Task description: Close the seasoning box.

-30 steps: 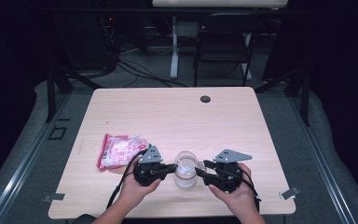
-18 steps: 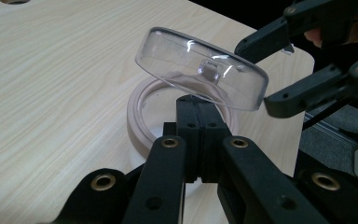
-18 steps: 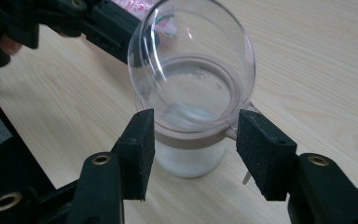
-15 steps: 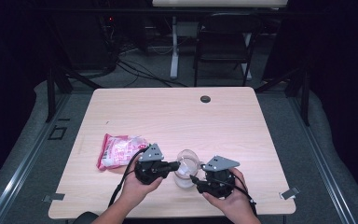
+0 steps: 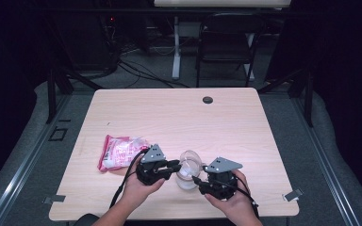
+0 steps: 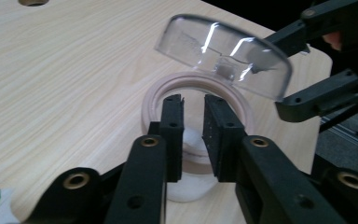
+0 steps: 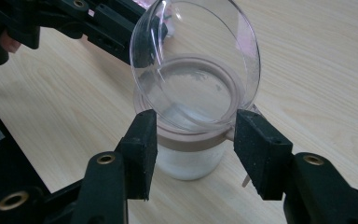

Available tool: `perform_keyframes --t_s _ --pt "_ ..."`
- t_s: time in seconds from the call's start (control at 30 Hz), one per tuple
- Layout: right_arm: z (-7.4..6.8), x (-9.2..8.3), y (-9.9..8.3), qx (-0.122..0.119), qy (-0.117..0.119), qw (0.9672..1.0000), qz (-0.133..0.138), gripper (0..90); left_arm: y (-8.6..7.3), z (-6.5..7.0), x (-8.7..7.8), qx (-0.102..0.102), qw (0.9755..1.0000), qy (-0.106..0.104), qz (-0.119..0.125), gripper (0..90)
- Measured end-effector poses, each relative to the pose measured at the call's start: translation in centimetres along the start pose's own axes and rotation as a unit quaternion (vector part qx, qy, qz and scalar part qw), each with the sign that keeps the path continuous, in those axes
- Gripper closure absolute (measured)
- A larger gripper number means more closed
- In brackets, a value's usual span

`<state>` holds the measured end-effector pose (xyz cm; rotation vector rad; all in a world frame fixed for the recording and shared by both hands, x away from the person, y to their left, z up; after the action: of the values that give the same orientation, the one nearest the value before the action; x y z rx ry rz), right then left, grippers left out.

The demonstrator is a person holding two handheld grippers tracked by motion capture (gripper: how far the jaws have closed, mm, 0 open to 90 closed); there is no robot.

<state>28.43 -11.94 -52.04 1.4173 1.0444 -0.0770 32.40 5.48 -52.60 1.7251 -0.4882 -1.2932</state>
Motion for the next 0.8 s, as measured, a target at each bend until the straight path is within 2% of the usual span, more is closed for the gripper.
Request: perform_keyframes --t_s 0.07,0.3,0.53,0.8 --pt "0.0 0.0 0.0 0.003 0.001 1.0000 0.002 49.5 -0.1 -0.1 0.1 -0.002 1.0000 0.004 -0.003 70.5" --pt "0.2 -0.2 0.1 0.004 -0.002 1.0000 0.004 51.3 -0.6 -0.8 0.9 -0.020 0.9996 0.017 -0.008 64.2" --pt "0.4 -0.5 0.0 0.012 -0.001 0.9999 0.009 53.7 -0.8 -0.6 2.0 -0.021 0.9994 0.014 -0.022 63.8" --pt "0.7 -0.9 0.1 0.020 0.002 0.9996 0.019 56.3 -0.8 -0.5 2.1 -0.017 0.9995 0.017 -0.019 64.5"
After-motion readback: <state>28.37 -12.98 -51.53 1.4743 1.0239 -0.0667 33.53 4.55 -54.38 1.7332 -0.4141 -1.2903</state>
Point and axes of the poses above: each handheld gripper's, and its own axes: x roughly forward along the jaws, y roughly out of its top, z roughly to its right, the point moved 5 cm from there along x, roughly forward along the jaws, and after that the axes turned 13 degrees about x, right-handed, at the moved point
